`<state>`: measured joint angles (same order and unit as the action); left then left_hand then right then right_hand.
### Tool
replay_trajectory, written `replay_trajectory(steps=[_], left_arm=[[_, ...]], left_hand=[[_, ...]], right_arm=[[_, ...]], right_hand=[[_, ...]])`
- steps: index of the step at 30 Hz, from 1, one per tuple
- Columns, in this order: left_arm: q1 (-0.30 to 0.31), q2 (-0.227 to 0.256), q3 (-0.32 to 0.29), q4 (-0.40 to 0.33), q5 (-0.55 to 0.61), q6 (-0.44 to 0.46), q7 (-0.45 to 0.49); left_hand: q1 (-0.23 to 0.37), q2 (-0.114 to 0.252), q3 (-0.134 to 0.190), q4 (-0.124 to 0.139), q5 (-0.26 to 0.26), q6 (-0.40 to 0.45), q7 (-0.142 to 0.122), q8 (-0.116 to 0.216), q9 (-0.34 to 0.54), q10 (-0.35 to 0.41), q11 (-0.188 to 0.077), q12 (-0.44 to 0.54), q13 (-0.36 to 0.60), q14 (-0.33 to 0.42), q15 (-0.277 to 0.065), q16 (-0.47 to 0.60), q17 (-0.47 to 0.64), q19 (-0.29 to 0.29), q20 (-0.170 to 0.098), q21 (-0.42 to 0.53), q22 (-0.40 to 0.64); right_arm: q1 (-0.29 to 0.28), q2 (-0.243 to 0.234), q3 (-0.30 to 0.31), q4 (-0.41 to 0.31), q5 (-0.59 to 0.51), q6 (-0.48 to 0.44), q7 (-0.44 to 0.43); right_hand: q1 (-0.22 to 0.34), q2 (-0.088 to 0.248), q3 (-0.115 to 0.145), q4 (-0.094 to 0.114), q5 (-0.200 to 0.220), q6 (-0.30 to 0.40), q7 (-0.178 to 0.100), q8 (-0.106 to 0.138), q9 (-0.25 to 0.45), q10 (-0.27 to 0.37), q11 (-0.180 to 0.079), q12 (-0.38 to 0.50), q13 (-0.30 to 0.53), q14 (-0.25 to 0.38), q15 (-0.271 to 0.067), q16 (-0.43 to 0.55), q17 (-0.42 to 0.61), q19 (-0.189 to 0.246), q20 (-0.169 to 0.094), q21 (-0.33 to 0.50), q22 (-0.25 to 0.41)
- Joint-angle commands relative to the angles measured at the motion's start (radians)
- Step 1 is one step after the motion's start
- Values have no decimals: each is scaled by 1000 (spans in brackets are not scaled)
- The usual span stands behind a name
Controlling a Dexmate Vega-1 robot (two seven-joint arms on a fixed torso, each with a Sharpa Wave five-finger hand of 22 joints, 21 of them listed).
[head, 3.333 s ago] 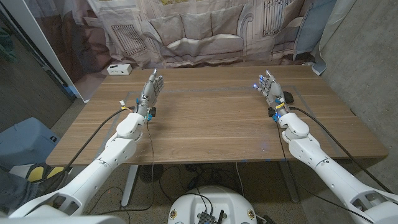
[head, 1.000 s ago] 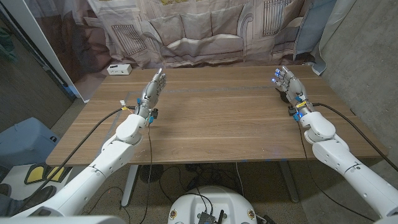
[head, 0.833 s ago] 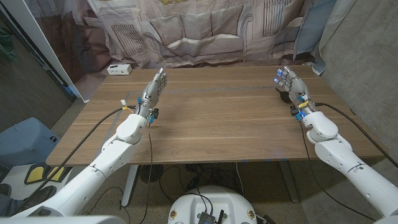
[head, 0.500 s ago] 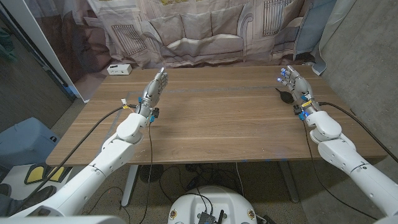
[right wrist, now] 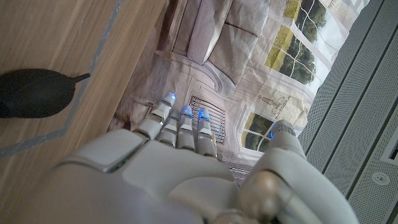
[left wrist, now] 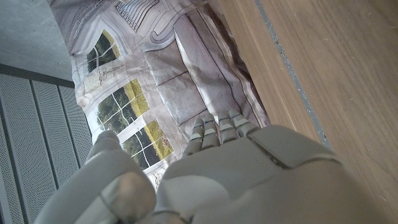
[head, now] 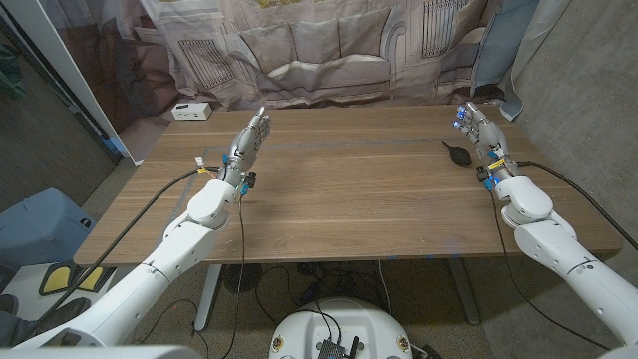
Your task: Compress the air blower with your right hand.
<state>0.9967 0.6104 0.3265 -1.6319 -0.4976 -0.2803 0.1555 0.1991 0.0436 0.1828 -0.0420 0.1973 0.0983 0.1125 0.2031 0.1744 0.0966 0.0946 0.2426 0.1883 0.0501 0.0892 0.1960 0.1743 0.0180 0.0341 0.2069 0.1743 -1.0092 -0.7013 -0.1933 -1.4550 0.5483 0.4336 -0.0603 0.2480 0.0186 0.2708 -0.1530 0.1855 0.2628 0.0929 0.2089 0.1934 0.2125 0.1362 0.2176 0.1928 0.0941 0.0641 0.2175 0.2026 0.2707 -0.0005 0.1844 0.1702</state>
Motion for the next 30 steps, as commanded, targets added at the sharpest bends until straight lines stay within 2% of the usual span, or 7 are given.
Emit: replay_trajectory(steps=[1, 9, 11, 12, 15, 20, 30], left_arm=[[-3, 0, 3, 1, 7, -2, -2], [-1, -1, 1, 2, 10, -9, -1], [-1, -2, 1, 3, 11, -12, -1], [-2, -2, 1, 3, 10, -13, -1], [-2, -3, 1, 4, 12, -14, 0], [-5, -4, 3, 5, 14, -16, -3], [-5, -4, 5, -3, 21, -14, 1]], left_hand=[[11, -1, 6, -7, -5, 11, 2, -1, 6, 8, -1, -4, 5, 5, 0, -2, 4, 1, 5, -1, 3], [13, 0, 6, -9, -5, 13, 1, -2, 6, 10, 1, -5, 5, 7, 0, -3, 4, 2, 6, -2, 3], [13, 0, 6, -9, -5, 13, 1, -2, 6, 10, 1, -5, 6, 6, 0, -3, 4, 1, 6, -2, 3], [13, 0, 7, -10, -5, 13, 2, -2, 6, 10, 2, -6, 6, 7, 0, -3, 4, 2, 6, -2, 3], [14, 0, 7, -10, -5, 14, 3, -2, 6, 11, 2, -6, 6, 7, 1, -3, 4, 2, 6, -3, 3], [15, 1, 7, -11, -6, 15, 2, -3, 6, 12, 1, -6, 6, 8, 1, -4, 4, 2, 6, -3, 3], [17, 2, 8, -14, -6, 16, 2, -4, 6, 14, -2, -7, 6, 10, 0, -4, 4, 3, 6, -4, 3]], right_arm=[[13, -19, -1, 19, -40, -10, -19], [22, -28, -1, 34, -87, -7, -55], [25, -29, -1, 39, -95, -7, -62], [26, -31, -2, 41, -99, -8, -64], [26, -37, -2, 41, -109, -19, -75], [28, -45, -3, 43, -130, -29, -95], [42, -60, -14, 53, -212, -54, -163]], right_hand=[[17, 1, 3, 1, -2, 2, -1, 3, 1, 4, -1, -1, 6, -2, -6, -4, 4, 13, -7, 7, 2], [31, 5, 9, -2, -1, -3, -2, 0, 1, 6, -5, -2, 6, 10, -5, -1, 3, 35, -10, 15, 1], [36, 6, 10, -3, -1, -5, -4, -2, 1, 7, -14, -2, 6, 12, -6, -1, 2, 40, -11, 16, 1], [39, 6, 11, -4, -1, -6, -7, -2, 1, 9, -7, -2, 6, 16, -7, 0, 2, 42, -11, 16, 1], [42, 6, 12, -5, -1, -6, -8, -3, 1, 9, -13, -3, 6, 20, -6, 1, 2, 47, -10, 17, 1], [47, 5, 13, -5, -1, -6, -6, -3, 1, 7, 2, -4, 6, 19, -4, -1, 2, 51, -7, 17, 1], [54, 5, 15, -7, -1, -4, -7, -3, 1, 8, -5, -5, 7, 24, -3, 0, 2, 56, -5, 18, 0]])
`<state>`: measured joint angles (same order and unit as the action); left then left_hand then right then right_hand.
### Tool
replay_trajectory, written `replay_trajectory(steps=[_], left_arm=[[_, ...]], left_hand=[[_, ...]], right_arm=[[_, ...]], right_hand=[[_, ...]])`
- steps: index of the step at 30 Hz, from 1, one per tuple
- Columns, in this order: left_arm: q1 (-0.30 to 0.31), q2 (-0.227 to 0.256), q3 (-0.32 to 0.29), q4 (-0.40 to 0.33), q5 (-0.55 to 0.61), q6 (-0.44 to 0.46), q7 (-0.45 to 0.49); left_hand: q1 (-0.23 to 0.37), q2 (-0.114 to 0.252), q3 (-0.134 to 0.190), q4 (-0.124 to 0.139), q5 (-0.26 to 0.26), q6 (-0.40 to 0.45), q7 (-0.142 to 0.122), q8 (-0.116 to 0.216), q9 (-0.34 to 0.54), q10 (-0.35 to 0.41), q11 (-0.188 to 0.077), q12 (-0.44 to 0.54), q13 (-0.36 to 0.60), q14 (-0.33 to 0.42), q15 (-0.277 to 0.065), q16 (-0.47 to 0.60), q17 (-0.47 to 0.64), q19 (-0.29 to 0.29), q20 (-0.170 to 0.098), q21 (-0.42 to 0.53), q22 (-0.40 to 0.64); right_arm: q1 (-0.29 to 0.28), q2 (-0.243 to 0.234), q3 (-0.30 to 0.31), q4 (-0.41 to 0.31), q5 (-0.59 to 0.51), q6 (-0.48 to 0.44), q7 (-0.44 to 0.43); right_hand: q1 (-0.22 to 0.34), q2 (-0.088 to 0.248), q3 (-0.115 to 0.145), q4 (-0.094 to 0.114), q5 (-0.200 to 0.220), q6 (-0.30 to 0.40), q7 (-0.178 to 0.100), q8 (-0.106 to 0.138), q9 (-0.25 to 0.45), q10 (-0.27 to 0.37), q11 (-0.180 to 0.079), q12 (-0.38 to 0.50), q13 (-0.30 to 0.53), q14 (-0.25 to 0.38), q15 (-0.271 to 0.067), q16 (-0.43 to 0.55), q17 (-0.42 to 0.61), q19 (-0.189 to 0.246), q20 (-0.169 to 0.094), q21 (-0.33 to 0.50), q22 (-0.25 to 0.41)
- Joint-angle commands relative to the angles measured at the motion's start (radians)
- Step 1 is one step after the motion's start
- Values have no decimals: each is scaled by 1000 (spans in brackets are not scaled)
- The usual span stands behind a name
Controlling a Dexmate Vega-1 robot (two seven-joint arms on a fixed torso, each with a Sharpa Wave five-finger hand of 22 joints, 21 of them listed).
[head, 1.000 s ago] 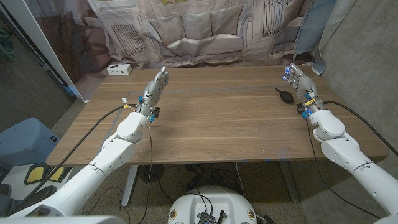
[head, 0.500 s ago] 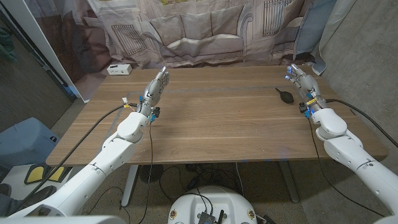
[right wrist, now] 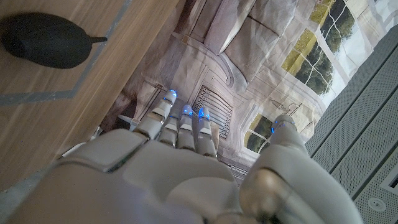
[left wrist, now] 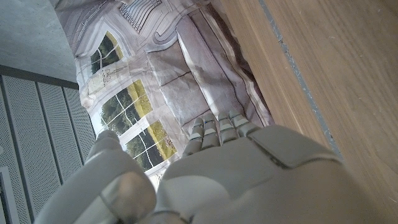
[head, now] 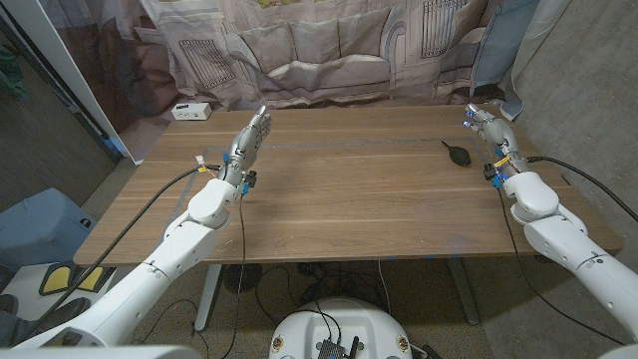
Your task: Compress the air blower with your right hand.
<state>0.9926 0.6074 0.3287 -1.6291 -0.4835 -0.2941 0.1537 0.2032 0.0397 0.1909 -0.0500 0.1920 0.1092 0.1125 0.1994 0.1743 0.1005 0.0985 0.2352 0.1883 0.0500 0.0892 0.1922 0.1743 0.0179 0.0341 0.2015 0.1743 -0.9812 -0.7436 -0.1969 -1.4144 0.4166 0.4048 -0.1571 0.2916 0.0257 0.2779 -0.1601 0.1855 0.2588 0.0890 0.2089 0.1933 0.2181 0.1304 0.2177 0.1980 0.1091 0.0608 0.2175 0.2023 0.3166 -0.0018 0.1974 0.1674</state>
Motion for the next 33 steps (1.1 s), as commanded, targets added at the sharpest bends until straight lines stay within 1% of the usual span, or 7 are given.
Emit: replay_trajectory(steps=[1, 7, 10, 12, 20, 26, 33], left_arm=[[0, -1, 2, -7, 8, 0, 4], [4, -1, 2, -10, 7, 6, 8], [6, 4, 5, -19, 31, 16, 29], [6, 5, 6, -22, 38, 19, 33], [5, 2, 8, -22, 44, 16, 35], [7, 8, 9, -32, 74, 30, 61], [7, 7, 9, -32, 73, 27, 57]], left_hand=[[13, 6, 0, -6, -1, 5, 2, -1, 6, 11, -5, 0, 6, 10, 0, 0, 4, 2, 7, 1, 3], [13, 6, 0, -7, -1, 6, 2, -1, 6, 12, -2, -1, 6, 11, 1, 0, 4, 1, 9, 0, 3], [14, 7, 0, -8, -1, 6, 1, -2, 6, 12, -4, -1, 6, 12, 2, 0, 4, 2, 10, 0, 3], [14, 7, 1, -8, -1, 6, 1, -2, 6, 13, -4, -1, 6, 12, 1, 0, 4, 2, 10, 0, 3], [15, 8, 1, -10, -2, 7, 0, -3, 6, 12, -3, -3, 6, 12, 2, -1, 5, -2, 13, -2, 3], [16, 8, 1, -11, -2, 9, 1, -3, 6, 14, -6, -4, 6, 13, 2, -1, 5, -1, 14, -3, 3], [16, 9, 1, -12, -2, 13, 1, -2, 6, 16, -5, -4, 6, 17, 1, 0, 5, -1, 14, -3, 3]], right_arm=[[15, -18, -12, 14, -81, -29, -67], [25, -26, -23, 18, -123, -51, -100], [27, -36, -29, 9, -155, -72, -125], [31, -41, -33, 10, -163, -79, -125], [40, -59, -46, -1, -209, -127, -159], [36, -78, -55, -38, -270, -201, -217], [43, -93, -69, -50, -300, -252, -231]], right_hand=[[11, -2, 8, 0, -1, 0, -3, -3, 1, 3, 0, -5, 1, 10, 1, 0, 2, 10, -3, 5, 3], [17, -1, 9, 0, 0, 8, -5, 0, 1, 7, -7, -4, 2, 13, 0, 0, 2, 14, -3, 5, 3], [22, -2, 10, -1, 0, 10, -5, 0, 1, 5, -10, -5, 2, 5, 4, -3, 2, 4, -2, 0, 3], [25, -4, 10, -2, 1, 9, -6, -1, 1, 2, -6, -7, 2, 3, 3, -5, 1, 2, -2, -1, 3], [37, -10, 12, -6, 5, -7, -13, -7, 1, -9, -13, -11, 2, 4, 3, -6, 1, 0, -2, -2, 3], [50, -20, 13, -7, 9, -1, -18, -5, 2, -14, -19, -14, 3, -24, -10, -18, 0, -37, -10, -15, 4], [58, -25, 14, -6, 10, -21, -33, -13, 2, -24, -32, -17, 3, -27, -12, -19, 0, -44, -9, -13, 4]])
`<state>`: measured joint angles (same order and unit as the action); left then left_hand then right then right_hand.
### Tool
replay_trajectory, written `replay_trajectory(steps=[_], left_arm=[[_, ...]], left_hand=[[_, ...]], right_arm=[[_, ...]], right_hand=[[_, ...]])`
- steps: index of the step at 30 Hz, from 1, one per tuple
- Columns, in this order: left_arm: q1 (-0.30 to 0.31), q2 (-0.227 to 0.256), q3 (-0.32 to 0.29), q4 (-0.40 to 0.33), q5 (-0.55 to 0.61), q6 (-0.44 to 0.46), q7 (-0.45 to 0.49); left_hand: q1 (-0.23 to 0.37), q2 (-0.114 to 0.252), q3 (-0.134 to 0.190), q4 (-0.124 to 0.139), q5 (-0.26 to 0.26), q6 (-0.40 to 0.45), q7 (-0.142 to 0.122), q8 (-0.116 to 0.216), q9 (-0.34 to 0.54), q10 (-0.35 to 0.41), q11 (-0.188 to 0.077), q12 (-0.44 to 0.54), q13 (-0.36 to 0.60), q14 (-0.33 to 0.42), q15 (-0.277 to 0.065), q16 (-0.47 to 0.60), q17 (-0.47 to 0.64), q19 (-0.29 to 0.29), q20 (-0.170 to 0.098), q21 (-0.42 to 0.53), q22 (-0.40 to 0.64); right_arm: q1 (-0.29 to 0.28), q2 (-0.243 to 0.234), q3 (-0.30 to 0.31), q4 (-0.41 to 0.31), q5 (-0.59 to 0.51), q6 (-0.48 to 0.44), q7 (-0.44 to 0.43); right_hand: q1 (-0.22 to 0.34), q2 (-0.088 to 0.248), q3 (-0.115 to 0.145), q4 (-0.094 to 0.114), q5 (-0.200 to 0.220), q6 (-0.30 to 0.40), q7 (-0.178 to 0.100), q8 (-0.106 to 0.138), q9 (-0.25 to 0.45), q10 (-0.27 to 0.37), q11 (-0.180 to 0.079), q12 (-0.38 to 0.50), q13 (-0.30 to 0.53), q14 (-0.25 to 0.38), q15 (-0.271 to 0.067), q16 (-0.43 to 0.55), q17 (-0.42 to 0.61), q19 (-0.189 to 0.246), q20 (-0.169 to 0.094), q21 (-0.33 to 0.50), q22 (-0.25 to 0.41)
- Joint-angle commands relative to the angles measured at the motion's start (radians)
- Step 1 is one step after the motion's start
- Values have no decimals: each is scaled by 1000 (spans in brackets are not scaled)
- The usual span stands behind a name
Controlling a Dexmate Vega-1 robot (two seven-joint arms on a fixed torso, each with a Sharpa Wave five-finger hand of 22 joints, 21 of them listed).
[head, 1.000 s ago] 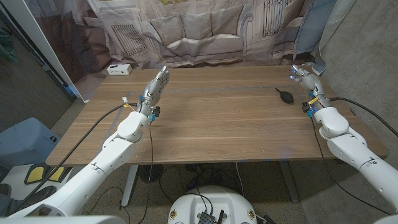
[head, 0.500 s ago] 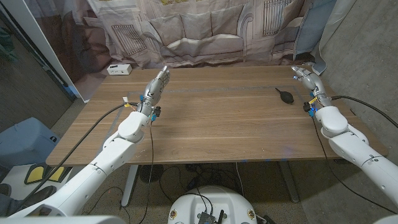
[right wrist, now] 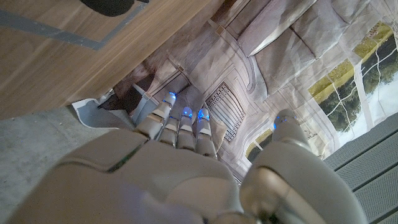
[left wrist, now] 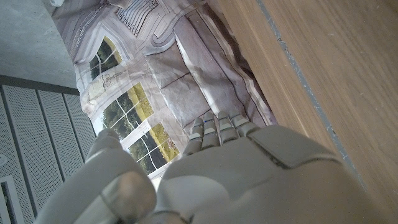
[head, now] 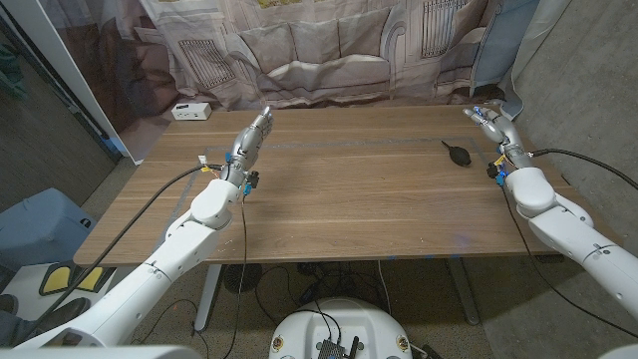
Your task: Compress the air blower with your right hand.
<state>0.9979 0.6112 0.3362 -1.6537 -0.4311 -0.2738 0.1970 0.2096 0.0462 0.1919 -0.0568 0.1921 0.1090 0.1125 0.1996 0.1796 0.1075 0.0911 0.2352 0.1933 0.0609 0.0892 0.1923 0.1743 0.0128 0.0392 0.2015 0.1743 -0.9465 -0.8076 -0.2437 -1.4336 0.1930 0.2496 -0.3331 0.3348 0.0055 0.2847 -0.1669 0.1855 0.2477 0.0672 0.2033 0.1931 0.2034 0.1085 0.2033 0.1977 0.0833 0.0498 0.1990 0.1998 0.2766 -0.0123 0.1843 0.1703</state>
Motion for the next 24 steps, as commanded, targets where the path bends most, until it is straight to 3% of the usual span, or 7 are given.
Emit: replay_trajectory(steps=[1, 12, 24], left_arm=[[1, 3, 1, -8, 21, 6, 14], [1, -2, -2, -3, 2, 4, 1], [2, 1, -4, -6, -2, 4, 0]], left_hand=[[10, 2, 1, -6, -2, 13, 0, -3, 1, 9, 3, -4, 1, 6, 2, -1, 5, 4, 9, -3, 3], [11, 3, 1, -8, -3, 16, 0, -3, 1, 12, 1, -5, 1, 8, 0, -1, 5, 4, 10, -3, 3], [11, 4, 1, -10, -3, 18, 0, -4, 1, 14, -1, -6, 1, 10, -1, -1, 5, 5, 12, -3, 3]], right_arm=[[10, -30, -25, -34, -82, -108, -59], [27, -44, -51, -71, -144, -238, -111], [57, -65, -96, -94, -191, -330, -95]], right_hand=[[16, -5, 7, 1, 11, -12, -11, -8, 2, -10, -9, -3, 3, -1, -2, 0, 3, -4, 1, 0, 2], [38, -3, 15, 0, 13, -12, -13, -5, 2, 5, -14, 3, 4, 24, 0, 10, 2, 17, 8, 10, 2], [50, -3, 18, -1, 13, -17, -12, -6, 3, 5, -16, 2, 4, 29, 3, 11, 2, 21, 10, 11, 2]])
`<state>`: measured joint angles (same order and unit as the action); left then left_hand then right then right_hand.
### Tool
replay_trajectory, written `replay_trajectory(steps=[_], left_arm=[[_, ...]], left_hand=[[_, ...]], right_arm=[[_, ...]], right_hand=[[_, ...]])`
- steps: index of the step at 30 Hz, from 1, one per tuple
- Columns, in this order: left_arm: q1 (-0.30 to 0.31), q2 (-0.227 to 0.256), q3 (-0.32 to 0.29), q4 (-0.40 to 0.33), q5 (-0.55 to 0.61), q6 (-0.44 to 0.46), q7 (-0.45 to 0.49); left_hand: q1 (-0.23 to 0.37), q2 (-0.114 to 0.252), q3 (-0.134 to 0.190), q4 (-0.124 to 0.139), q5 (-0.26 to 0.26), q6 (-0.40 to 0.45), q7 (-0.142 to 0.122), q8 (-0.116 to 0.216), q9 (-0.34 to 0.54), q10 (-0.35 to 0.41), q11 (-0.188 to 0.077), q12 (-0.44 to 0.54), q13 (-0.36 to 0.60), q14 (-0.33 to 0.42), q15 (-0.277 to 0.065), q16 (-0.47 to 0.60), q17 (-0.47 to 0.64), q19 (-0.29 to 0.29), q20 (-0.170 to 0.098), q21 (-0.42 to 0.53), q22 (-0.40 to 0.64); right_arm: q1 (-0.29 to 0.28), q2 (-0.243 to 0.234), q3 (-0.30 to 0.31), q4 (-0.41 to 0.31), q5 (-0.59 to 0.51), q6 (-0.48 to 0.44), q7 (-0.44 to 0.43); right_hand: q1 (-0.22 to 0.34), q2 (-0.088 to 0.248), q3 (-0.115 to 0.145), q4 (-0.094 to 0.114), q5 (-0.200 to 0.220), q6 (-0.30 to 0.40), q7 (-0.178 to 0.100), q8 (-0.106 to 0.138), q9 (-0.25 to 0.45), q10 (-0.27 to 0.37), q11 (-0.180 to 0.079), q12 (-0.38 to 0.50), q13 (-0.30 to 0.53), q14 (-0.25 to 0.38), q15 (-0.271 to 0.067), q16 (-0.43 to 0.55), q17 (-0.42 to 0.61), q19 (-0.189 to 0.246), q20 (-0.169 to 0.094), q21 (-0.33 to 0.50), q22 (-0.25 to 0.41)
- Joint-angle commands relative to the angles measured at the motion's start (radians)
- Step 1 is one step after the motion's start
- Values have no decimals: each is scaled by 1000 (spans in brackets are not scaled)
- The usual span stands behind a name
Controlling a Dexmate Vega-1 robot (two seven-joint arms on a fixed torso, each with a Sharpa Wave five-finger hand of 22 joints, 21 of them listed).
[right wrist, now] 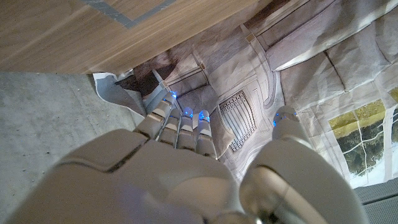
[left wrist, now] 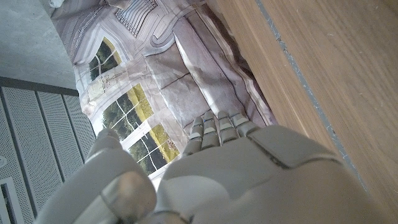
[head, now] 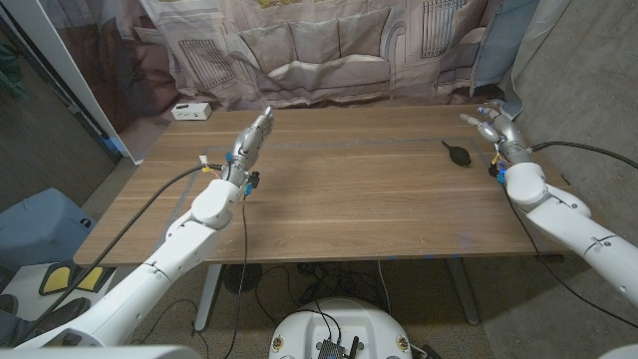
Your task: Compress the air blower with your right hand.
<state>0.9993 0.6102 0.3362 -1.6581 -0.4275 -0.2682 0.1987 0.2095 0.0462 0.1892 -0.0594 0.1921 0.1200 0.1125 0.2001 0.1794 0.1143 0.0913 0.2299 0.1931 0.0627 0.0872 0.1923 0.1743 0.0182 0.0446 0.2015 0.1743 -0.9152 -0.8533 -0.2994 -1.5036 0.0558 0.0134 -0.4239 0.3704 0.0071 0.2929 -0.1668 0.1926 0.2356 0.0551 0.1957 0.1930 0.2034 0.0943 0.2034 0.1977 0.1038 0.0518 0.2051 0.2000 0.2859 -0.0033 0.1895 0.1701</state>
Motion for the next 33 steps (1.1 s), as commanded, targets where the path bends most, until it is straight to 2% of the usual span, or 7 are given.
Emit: replay_trajectory(steps=[1, 16, 25, 33], left_arm=[[1, 2, -4, -1, -6, -1, -3], [3, -5, -4, 10, -6, -7, 3], [2, -12, -2, 16, -3, -14, 9], [4, -14, -4, 13, 2, -15, 18]], left_hand=[[11, 4, 4, -7, -3, 7, 0, -4, 1, 7, -1, -1, 2, 8, 1, -1, 5, 0, 7, -3, 3], [12, 5, 5, -9, -4, 9, 1, -5, 1, 8, 0, -3, 2, 9, 3, -2, 5, -1, 10, -4, 3], [13, 6, 5, -11, -4, 9, 0, -6, 1, 10, 0, -4, 2, 9, 2, -2, 5, -1, 10, -4, 3], [13, 7, 6, -12, -4, 9, -2, -6, 1, 9, 0, -5, 2, 9, 2, -3, 5, -2, 10, -5, 4]], right_arm=[[29, -22, -46, -26, -61, -103, -3], [69, -43, -116, -58, -156, -234, 5], [85, -46, -139, -56, -178, -250, 19], [112, -54, -176, -58, -224, -299, 47]], right_hand=[[16, -5, 11, -1, 6, -5, -1, 1, 3, 5, -4, 2, 4, 7, 2, 4, 2, 12, 2, 6, 2], [33, -3, 17, -2, 6, -9, -2, 2, 3, 5, -5, 2, 4, 15, 6, 6, 2, 17, 8, 7, 2], [42, -4, 19, -2, 5, -11, -1, 2, 3, 7, -3, 3, 4, 18, 7, 7, 2, 20, 11, 8, 2], [50, -6, 20, -2, 4, -9, 0, 3, 4, 10, 1, 4, 5, 23, 7, 8, 2, 24, 13, 9, 2]])
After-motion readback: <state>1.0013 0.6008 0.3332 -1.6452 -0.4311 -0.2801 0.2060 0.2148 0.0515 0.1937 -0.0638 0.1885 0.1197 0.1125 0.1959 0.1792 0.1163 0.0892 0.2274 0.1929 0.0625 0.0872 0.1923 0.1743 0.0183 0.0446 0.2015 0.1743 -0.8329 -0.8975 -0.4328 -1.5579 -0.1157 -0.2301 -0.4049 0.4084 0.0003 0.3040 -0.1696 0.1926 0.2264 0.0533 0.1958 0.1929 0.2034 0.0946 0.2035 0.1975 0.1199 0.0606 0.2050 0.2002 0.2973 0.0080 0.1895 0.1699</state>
